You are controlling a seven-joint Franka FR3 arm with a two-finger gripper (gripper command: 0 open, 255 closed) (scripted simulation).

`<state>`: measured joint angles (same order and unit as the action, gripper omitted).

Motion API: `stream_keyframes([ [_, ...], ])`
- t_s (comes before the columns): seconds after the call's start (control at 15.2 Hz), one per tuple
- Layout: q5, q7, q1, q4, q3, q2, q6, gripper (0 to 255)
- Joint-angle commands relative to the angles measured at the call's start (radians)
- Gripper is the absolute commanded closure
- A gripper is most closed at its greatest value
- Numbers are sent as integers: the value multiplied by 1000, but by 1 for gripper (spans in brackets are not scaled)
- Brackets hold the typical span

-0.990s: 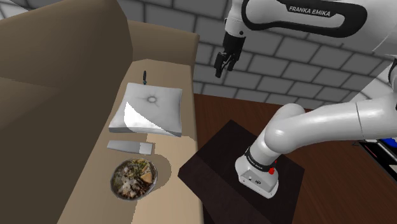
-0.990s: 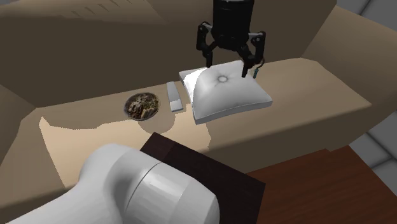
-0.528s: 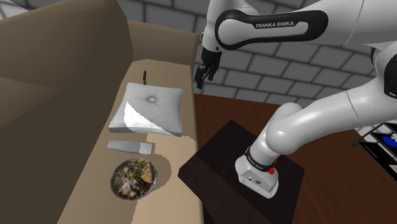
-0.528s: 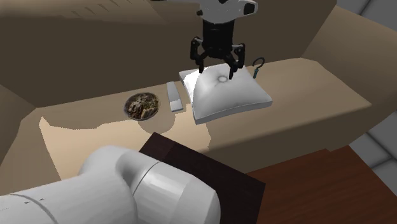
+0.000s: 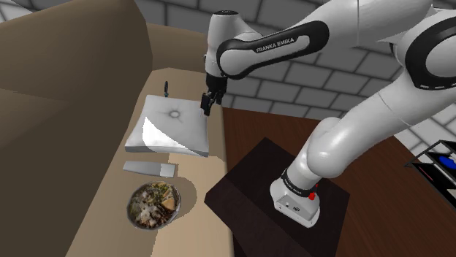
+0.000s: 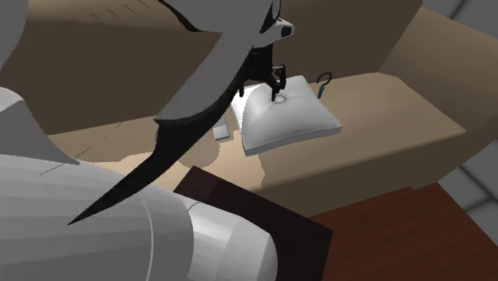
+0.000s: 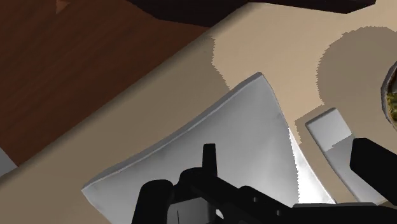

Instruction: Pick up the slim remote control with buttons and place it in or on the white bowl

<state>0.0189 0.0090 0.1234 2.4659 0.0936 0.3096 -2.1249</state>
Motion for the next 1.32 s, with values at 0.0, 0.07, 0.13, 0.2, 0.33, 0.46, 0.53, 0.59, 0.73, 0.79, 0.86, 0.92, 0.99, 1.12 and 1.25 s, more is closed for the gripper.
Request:
stream_keyframes([
  [0.0, 1, 0, 14, -12, 16, -63, -51, 0],
  [0.07, 4, 1, 20, -23, 24, -98, -75, 0],
  [0.13, 7, 2, 26, -34, 32, -133, -98, 0],
  [0.2, 11, 4, 32, -47, 40, -168, -121, 0],
  [0.33, 22, 9, 43, -75, 55, -239, -162, 0],
  [0.46, 37, 15, 55, -107, 70, -310, -200, 0],
  [0.53, 46, 19, 62, -124, 76, -346, -217, 0],
  [0.59, 55, 24, 68, -143, 82, -382, -234, 0],
  [0.73, 77, 33, 83, -182, 92, -453, -263, 0],
  [0.79, 88, 38, 91, -203, 96, -489, -276, 0],
  [0.86, 100, 43, 100, -225, 99, -525, -288, 0],
  [0.92, 112, 48, 109, -248, 102, -560, -299, 0],
  [0.99, 125, 53, 119, -271, 104, -595, -310, 0],
  [1.12, 149, 62, 140, -321, 107, -666, -327, 0],
  [1.25, 172, 69, 163, -374, 108, -735, -340, 0],
])
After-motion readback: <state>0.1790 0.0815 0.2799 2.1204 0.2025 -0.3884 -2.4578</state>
